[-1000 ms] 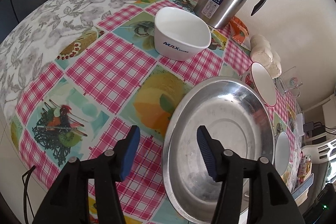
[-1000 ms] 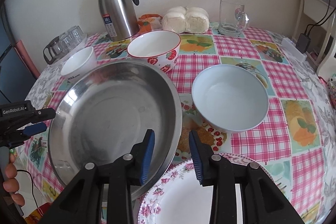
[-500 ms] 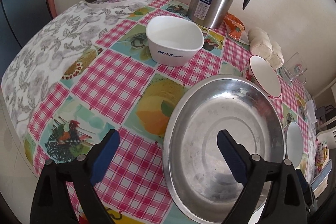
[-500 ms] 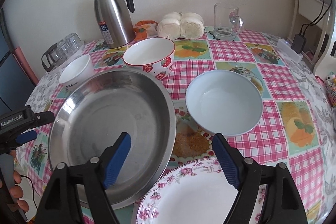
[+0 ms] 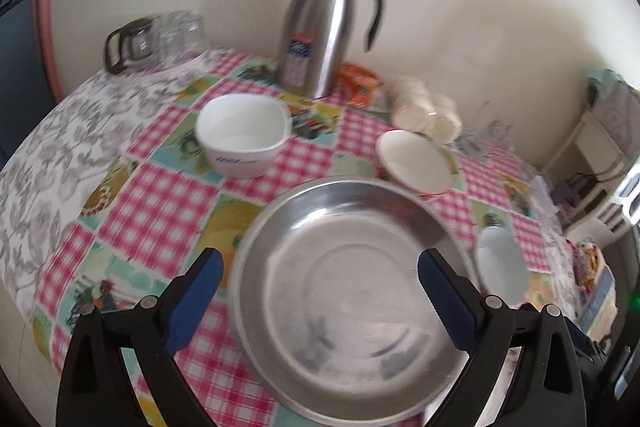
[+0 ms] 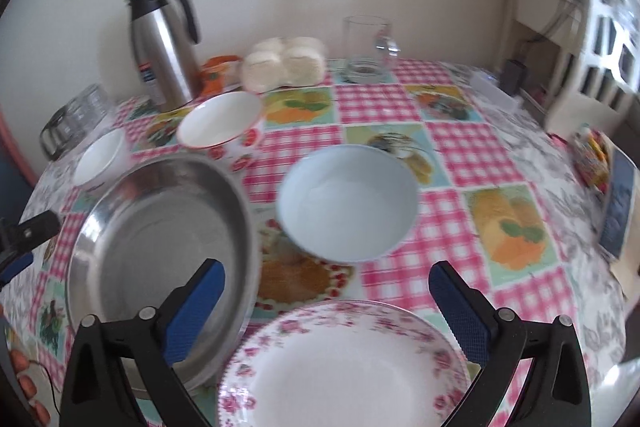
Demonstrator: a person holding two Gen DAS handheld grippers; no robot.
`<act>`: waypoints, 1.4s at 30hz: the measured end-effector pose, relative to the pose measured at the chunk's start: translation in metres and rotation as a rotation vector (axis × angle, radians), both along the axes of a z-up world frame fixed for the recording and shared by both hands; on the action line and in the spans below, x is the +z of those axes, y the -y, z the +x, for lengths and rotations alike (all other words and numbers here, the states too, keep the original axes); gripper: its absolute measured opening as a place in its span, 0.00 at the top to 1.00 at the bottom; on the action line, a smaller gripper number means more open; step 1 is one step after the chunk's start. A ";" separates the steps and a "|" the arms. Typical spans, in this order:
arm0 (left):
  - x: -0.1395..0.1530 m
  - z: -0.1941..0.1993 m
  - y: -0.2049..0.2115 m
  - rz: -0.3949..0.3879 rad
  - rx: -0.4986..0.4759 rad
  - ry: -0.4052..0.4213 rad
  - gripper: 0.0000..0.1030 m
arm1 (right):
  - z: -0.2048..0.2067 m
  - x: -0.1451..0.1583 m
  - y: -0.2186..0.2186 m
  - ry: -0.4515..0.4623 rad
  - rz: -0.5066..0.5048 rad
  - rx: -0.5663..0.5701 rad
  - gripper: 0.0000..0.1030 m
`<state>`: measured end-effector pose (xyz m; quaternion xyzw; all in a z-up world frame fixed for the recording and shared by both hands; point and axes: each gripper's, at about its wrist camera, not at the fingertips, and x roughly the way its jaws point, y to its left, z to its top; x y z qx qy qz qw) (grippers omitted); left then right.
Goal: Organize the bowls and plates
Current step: 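Move the left tool to the pink-floral plate rim and close on it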
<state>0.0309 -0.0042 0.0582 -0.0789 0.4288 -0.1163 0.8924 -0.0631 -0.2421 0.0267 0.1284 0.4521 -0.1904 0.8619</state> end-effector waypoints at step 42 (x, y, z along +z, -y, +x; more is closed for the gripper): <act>-0.089 -0.083 0.103 -0.224 -0.319 -0.591 0.29 | -0.063 -0.060 0.083 -0.187 0.334 -0.209 0.45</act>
